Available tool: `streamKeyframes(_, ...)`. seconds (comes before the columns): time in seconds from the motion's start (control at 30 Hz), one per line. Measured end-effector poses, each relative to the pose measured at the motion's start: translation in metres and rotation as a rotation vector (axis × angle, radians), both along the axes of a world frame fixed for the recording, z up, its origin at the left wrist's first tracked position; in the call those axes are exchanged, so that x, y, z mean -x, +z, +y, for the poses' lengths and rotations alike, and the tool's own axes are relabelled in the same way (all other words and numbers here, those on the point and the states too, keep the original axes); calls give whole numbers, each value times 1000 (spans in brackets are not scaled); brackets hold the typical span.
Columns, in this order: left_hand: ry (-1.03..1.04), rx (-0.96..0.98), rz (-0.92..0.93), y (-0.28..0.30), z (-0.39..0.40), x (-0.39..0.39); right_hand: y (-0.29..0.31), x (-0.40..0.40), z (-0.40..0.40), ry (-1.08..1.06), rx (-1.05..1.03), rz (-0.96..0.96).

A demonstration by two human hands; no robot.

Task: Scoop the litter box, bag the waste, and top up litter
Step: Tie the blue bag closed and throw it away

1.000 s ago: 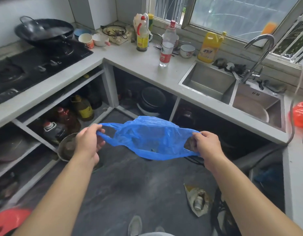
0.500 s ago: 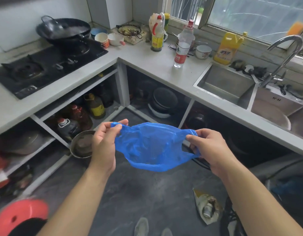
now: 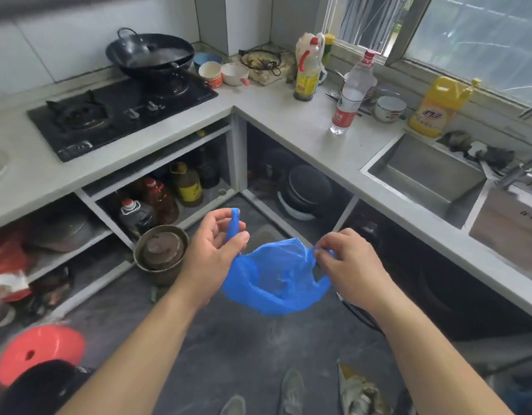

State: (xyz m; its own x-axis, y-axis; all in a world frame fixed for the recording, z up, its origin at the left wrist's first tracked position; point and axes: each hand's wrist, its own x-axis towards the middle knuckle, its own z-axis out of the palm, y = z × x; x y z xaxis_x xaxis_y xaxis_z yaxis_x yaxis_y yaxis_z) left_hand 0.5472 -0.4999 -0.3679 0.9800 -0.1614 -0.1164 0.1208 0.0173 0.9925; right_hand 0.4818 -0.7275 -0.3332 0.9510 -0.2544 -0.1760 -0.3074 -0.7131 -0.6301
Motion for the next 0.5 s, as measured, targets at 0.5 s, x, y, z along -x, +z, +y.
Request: streamKeyframes(0.5,-216,-196,-81,30,-92,-14,42,-75,-32,384,-384,-158)
